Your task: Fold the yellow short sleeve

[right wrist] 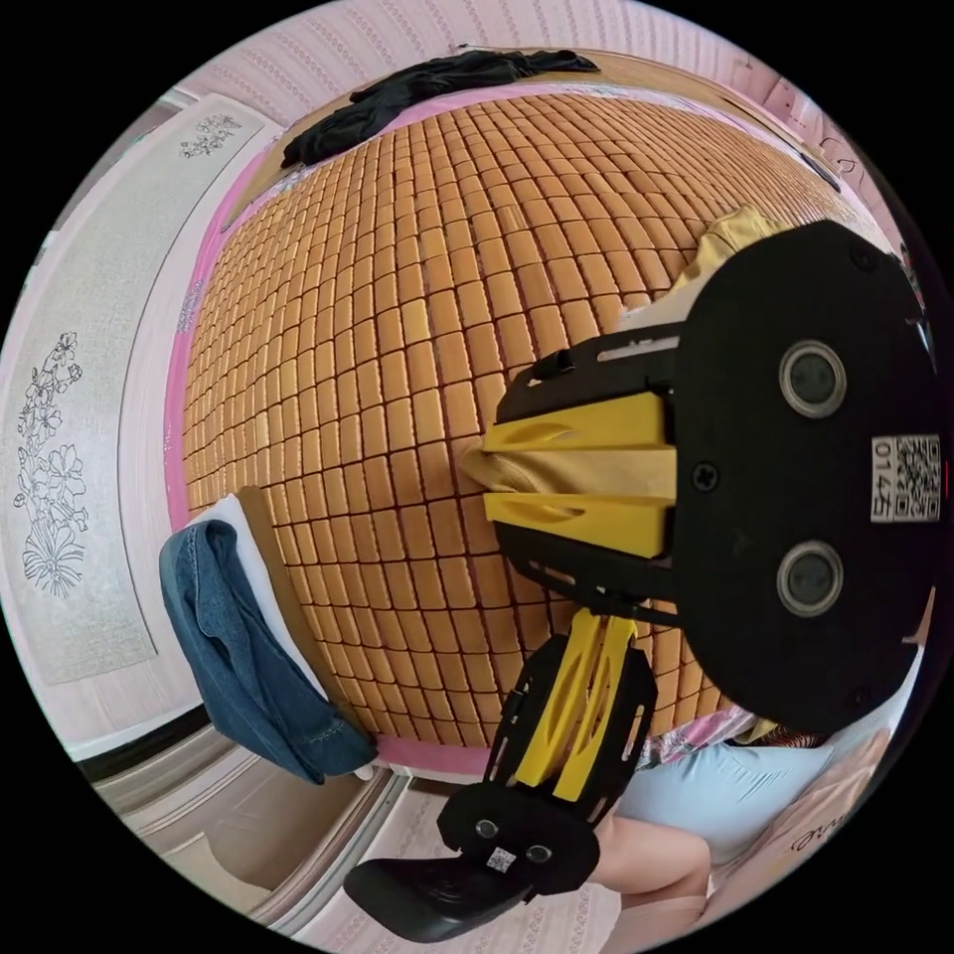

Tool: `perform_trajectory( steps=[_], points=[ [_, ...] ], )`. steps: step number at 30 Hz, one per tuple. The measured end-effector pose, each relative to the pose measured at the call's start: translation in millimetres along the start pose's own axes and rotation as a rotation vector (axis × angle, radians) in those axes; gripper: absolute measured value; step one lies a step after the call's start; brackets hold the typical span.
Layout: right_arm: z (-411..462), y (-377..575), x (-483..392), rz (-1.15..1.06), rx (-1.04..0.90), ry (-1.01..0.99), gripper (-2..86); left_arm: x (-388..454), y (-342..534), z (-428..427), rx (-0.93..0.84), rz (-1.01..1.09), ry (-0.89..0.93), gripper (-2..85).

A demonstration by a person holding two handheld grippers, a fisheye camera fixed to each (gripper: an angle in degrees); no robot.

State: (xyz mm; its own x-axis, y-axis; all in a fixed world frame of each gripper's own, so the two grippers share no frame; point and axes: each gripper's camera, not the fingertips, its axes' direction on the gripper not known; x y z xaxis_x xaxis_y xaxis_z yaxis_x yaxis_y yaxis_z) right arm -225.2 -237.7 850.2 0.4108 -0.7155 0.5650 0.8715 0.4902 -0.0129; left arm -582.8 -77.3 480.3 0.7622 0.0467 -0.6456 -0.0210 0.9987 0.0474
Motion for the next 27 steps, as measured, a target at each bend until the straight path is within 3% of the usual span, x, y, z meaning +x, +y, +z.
perform_trajectory(
  steps=[4,8,11,14,17,19,22,27],
  points=[
    [-20.3,15.4,20.1,0.078,0.015,-0.11,1.5,4.2,10.7,-2.2,0.037,0.009,-0.014,-0.9],
    [-81.9,73.1,65.0,0.268,0.23,-0.273,1.0,28.7,17.6,-9.3,0.144,0.093,0.031,-0.8],
    [-143.0,145.8,88.0,0.397,0.43,-0.351,1.2,79.8,21.7,-17.8,0.279,0.279,0.136,-0.4],
    [-193.1,224.3,81.6,0.477,0.515,-0.255,1.8,136.1,31.9,-16.2,0.353,0.475,0.315,1.2],
    [-202.6,297.3,71.9,0.637,0.447,-0.091,3.5,168.4,36.9,13.9,0.243,0.548,0.402,4.5],
    [-192.3,333.1,70.9,0.759,0.367,-0.005,7.8,179.8,41.2,40.2,0.128,0.566,0.358,6.2],
    [-174.9,362.4,76.0,0.863,0.212,-0.039,8.9,184.5,47.5,54.4,0.086,0.569,0.267,6.4],
    [-185.0,336.2,81.9,0.769,0.249,-0.04,8.6,177.1,52.7,67.8,0.077,0.514,0.119,6.4]
  ],
)
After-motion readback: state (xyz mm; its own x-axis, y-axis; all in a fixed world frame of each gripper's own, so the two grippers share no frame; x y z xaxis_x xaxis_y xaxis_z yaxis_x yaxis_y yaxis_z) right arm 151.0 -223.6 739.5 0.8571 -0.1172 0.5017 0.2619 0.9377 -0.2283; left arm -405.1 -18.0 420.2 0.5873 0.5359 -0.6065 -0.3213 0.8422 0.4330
